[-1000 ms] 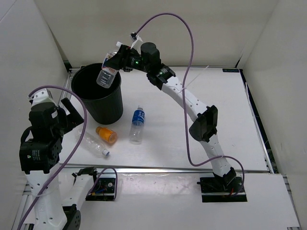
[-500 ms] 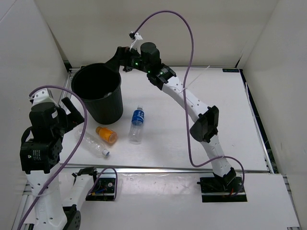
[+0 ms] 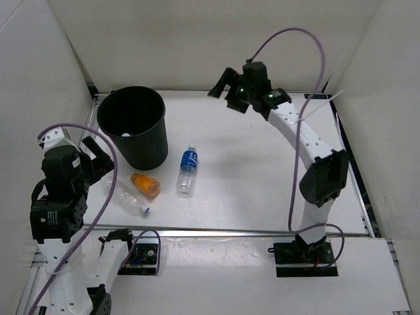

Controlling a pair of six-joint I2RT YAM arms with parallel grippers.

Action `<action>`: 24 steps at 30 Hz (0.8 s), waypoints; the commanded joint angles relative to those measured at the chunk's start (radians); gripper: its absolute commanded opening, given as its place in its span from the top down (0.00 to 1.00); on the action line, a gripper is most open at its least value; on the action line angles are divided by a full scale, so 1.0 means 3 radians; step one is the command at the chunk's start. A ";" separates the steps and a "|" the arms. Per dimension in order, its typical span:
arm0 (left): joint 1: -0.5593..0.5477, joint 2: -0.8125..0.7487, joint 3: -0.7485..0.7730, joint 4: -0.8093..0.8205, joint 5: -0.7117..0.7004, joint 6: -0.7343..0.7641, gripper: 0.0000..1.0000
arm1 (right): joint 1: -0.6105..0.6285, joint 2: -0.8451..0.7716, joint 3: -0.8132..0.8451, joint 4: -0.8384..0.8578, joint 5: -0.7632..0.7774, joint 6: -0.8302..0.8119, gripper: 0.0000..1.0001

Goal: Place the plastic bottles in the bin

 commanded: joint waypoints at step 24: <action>-0.0015 -0.0398 -0.0039 -0.0092 -0.0215 -0.0252 0.00 | 0.0600 0.1506 0.0259 -0.0870 -0.0971 -0.0137 0.00</action>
